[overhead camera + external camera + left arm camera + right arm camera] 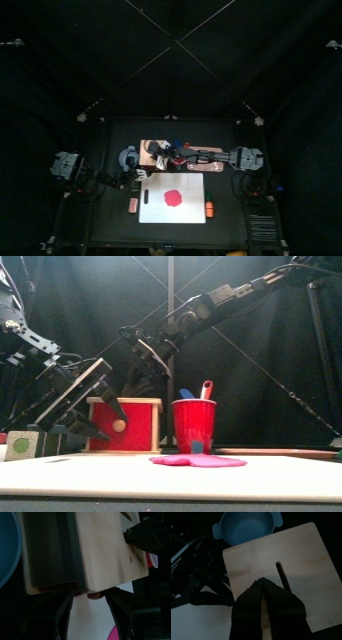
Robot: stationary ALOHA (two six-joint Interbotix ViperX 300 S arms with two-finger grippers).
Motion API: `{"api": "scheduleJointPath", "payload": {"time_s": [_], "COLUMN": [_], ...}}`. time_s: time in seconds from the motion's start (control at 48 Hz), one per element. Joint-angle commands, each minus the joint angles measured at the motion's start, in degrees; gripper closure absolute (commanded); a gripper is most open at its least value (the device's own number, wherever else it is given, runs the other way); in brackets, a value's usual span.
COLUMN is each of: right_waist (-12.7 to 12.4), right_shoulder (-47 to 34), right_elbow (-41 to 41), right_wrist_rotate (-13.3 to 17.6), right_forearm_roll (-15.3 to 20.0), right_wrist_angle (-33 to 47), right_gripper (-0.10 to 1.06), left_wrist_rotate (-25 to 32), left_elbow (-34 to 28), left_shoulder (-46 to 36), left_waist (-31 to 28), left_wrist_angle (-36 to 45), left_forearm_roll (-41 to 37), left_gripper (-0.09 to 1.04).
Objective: Get the cutter from the drawer then cut the dough then place the extra dough in the bowl
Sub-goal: Open the drawer
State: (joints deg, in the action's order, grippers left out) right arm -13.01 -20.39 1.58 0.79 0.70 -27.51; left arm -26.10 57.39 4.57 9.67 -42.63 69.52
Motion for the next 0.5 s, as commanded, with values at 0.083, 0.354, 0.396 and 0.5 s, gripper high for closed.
{"api": "scheduleJointPath", "payload": {"time_s": [0.083, 0.354, 0.396, 0.5], "right_waist": [0.4, 0.4, 0.4, 0.4], "right_shoulder": [-0.4, -0.6, -0.7, -0.7], "right_elbow": [0.2, 0.2, 0.2, 0.2], "right_wrist_rotate": [0.1, 0.1, 0.1, 0.1], "right_forearm_roll": [0.1, 0.2, 0.1, 0.0], "right_wrist_angle": [-1.2, -1.2, -1.2, -1.2], "right_gripper": [0.94, 0.94, 0.94, 0.94], "left_wrist_rotate": [0.3, 0.1, 0.1, 0.1], "left_elbow": [-1.1, -1.0, -1.0, -1.0], "left_shoulder": [-0.5, -0.4, -0.4, -0.4], "left_waist": [-0.1, -0.2, -0.1, -0.2], "left_wrist_angle": [0.7, 1.6, 1.5, 1.7], "left_forearm_roll": [-1.1, -1.6, -1.6, -1.5], "left_gripper": [0.17, 0.30, 0.32, 0.35]}}
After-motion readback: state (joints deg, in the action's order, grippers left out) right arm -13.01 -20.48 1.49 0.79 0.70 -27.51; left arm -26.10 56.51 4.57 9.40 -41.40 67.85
